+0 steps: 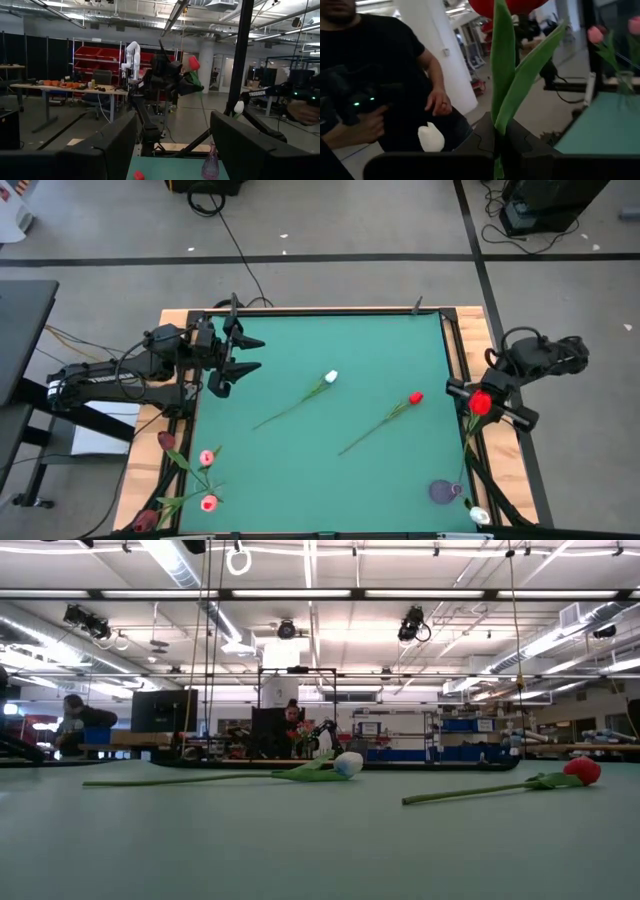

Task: Sort flowers into vase by color
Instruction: Put the left red flower into the violet vase

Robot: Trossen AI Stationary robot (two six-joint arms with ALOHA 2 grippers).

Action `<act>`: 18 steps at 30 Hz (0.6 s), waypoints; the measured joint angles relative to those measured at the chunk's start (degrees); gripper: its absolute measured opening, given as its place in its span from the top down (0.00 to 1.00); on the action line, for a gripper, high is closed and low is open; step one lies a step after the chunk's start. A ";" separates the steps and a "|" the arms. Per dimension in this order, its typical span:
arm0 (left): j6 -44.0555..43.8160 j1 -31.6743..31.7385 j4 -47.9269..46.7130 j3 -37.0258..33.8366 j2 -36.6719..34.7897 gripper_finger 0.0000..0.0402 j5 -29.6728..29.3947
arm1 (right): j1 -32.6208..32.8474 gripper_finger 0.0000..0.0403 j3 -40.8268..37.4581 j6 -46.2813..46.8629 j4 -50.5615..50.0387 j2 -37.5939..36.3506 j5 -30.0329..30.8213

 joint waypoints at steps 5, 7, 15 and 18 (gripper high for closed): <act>0.00 0.00 -0.02 0.00 0.00 0.36 0.00 | 2.04 0.96 -0.76 0.02 1.85 0.29 -0.43; 0.00 0.00 -0.02 0.00 0.00 0.36 0.00 | 2.90 0.96 -0.78 0.00 1.63 0.33 -0.19; 0.00 0.00 -0.02 0.00 0.00 0.36 0.00 | 6.49 0.96 -2.97 -2.37 2.93 2.35 1.28; 0.00 0.00 -0.01 0.00 0.00 0.36 0.00 | 7.77 0.96 -4.63 -2.43 5.73 3.67 1.49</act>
